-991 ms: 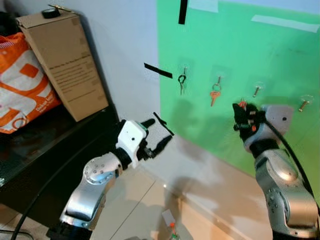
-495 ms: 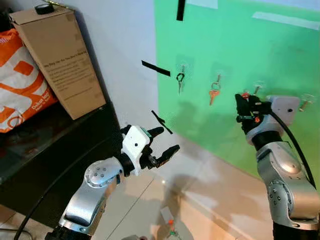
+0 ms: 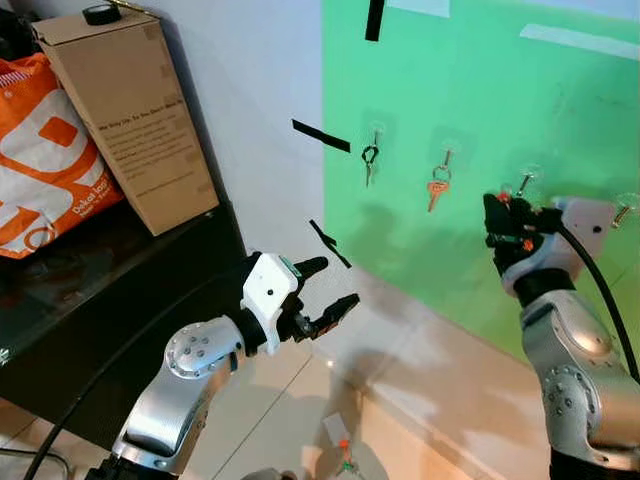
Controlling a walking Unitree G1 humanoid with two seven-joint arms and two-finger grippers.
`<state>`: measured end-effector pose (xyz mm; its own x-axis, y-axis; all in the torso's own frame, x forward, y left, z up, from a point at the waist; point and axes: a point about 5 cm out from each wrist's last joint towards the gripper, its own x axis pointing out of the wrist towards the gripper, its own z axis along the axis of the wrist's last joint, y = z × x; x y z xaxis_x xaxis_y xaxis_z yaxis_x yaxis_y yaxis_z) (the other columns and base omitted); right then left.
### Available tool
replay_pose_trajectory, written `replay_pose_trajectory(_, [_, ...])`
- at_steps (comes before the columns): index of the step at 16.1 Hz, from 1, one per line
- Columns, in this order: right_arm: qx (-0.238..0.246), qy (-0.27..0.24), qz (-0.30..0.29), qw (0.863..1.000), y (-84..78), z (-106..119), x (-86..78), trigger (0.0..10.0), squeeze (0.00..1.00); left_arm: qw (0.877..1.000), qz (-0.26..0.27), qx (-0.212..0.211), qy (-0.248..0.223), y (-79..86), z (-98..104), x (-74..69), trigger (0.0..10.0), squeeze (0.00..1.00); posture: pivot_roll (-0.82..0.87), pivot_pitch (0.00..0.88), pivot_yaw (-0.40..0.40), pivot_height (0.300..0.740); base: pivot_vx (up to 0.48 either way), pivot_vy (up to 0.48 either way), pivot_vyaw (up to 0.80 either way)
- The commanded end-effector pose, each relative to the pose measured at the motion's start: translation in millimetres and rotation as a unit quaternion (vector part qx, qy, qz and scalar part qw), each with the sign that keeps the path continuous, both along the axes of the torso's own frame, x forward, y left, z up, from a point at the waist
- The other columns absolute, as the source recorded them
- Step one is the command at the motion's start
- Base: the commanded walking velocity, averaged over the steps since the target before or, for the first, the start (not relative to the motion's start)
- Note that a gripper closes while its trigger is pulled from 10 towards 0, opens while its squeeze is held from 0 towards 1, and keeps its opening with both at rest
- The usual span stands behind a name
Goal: Hang keys on a hook
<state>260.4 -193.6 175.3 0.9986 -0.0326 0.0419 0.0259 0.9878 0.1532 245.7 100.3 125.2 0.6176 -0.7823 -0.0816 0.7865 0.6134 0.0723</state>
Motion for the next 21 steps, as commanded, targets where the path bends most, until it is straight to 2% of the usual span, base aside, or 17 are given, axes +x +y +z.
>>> replay_pose_trajectory(1, [0.001,-0.008,0.009,1.0,0.7,5,-3.2,10.0,0.0,1.0,-0.005,0.001,0.001,0.8,2,-1.6,10.0,0.0,-0.08,0.0,0.063,0.74,0.0,0.0,0.0])
replay_pose_trajectory(3, [-0.003,-0.006,0.011,1.0,1.3,3,-5.6,10.0,0.0,1.0,-0.009,0.001,0.003,0.5,2,-2.1,10.0,0.0,-0.09,0.0,0.067,0.74,0.0,0.0,0.0])
replay_pose_trajectory(9, [0.019,-0.043,0.02,0.999,1.2,14,-9.3,10.0,0.0,1.0,-0.012,0.001,0.005,-0.6,2,-1.9,10.0,0.0,-0.09,0.0,0.066,0.74,0.0,0.0,0.0])
replay_pose_trajectory(14, [0.02,-0.04,0.018,0.999,0.6,14,-8.8,10.0,0.0,1.0,-0.012,0.001,0.005,-1.1,2,-2.0,10.0,0.0,-0.09,0.0,0.064,0.74,0.0,0.0,0.0])
replay_pose_trajectory(18, [0.044,-0.017,0.003,0.999,-4.6,8,-7.3,10.0,0.0,1.0,-0.014,0.002,0.006,-1.3,2,-2.4,10.0,0.0,-0.09,0.0,0.064,0.74,0.0,0.0,0.0])
replay_pose_trajectory(21, [0.085,-0.006,-0.013,0.996,-9.8,1,-7.8,10.0,0.0,1.0,-0.015,0.003,0.006,-0.9,2,-2.9,10.0,0.0,-0.09,0.0,0.064,0.74,0.0,0.0,0.0])
